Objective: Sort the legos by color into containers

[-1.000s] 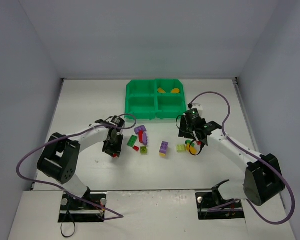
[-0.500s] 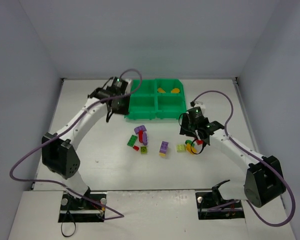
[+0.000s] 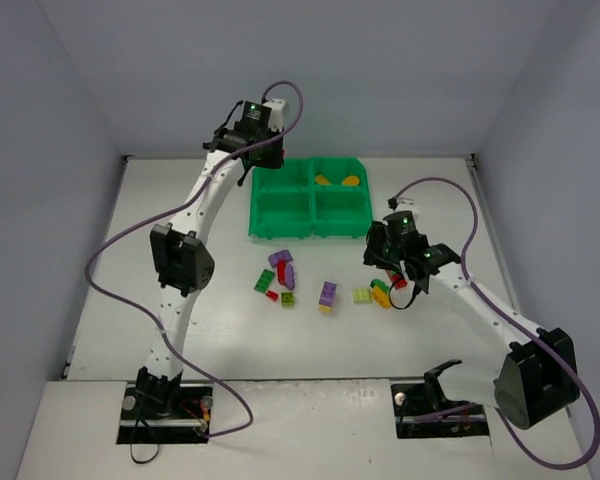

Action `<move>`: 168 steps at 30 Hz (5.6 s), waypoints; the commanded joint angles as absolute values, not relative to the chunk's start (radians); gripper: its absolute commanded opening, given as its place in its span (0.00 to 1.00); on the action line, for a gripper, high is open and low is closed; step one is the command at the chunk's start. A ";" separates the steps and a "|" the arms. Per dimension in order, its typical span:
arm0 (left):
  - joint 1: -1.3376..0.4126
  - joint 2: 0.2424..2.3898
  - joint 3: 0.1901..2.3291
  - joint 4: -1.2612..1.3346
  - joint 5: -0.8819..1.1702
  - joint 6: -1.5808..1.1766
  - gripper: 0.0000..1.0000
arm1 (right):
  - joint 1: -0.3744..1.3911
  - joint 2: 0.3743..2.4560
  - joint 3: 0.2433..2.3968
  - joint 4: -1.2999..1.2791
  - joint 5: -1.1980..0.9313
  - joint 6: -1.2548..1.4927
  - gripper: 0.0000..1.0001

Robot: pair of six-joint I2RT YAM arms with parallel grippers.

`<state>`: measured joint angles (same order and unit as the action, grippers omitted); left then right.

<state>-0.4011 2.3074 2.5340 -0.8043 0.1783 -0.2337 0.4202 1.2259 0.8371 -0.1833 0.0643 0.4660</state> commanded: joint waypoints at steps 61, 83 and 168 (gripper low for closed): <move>-0.635 1.683 1.236 -0.567 0.301 0.270 0.46 | 0.408 1.152 0.778 -0.164 0.014 0.437 0.44; -0.663 1.792 1.212 -0.574 0.382 0.405 0.46 | 0.408 1.149 0.772 -0.164 0.012 0.430 0.44; -0.345 2.260 2.206 -0.093 0.250 -0.202 0.47 | 0.402 1.144 0.830 -0.202 0.034 0.434 0.45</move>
<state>-0.3511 2.3543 2.1620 -0.1246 0.2371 -0.2012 0.4107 1.1435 0.7876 -0.2127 0.0113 0.4435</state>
